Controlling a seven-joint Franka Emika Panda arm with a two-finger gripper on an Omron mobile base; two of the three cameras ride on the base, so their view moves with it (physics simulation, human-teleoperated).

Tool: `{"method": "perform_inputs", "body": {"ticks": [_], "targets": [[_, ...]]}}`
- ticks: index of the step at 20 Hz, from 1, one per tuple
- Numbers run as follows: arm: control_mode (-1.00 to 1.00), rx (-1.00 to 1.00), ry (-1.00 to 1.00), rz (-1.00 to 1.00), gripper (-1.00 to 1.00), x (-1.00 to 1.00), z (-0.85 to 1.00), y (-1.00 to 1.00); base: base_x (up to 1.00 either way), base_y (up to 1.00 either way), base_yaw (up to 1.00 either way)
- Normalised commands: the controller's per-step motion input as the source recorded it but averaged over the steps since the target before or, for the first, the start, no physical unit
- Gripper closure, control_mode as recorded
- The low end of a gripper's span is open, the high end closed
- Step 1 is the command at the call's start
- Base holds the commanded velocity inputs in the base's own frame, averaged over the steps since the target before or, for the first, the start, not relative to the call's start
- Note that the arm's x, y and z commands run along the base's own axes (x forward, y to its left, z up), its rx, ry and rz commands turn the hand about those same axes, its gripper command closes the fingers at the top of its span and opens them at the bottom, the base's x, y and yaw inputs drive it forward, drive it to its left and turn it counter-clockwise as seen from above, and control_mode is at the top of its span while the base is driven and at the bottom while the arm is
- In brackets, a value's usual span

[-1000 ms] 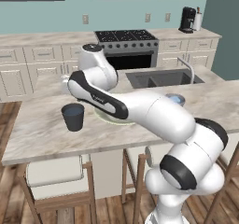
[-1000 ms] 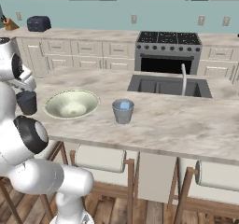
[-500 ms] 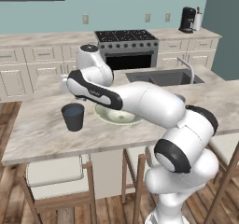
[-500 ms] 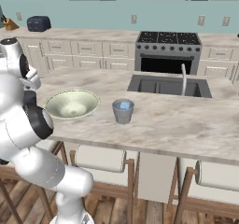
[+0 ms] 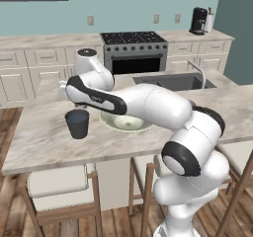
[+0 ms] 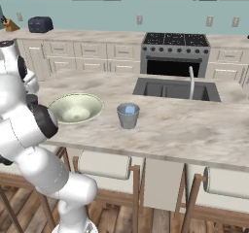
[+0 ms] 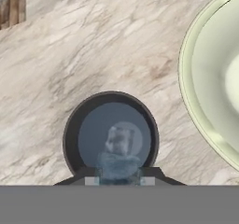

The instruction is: There are four ice cubes in the ice bowl. Place two ice cubes in each glass of water.

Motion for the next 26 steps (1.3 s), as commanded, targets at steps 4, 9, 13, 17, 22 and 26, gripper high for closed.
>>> {"method": "perform_inputs", "body": {"ticks": [4, 9, 13, 17, 22, 26], "targets": [[-1.00, 0.00, 0.00, 0.00, 1.00, 0.04, -0.45, 0.00, 0.00, 0.00, 0.00], [-1.00, 0.00, 0.00, 0.00, 1.00, 0.01, -0.11, 0.05, 0.00, 0.00, 0.00], [-1.00, 0.00, 0.00, 0.00, 1.00, 0.00, 0.00, 0.04, 0.00, 0.00, 0.00], [-1.00, 0.00, 0.00, 0.00, 1.00, 0.00, -0.01, 0.01, 0.00, 0.00, 0.00], [-1.00, 0.00, 0.00, 0.00, 1.00, 0.00, -0.01, 0.01, 0.00, 0.00, 0.00], [-1.00, 0.00, 0.01, 0.00, 1.00, 0.04, -0.03, 0.00, 0.00, 0.00, 0.00]]}}
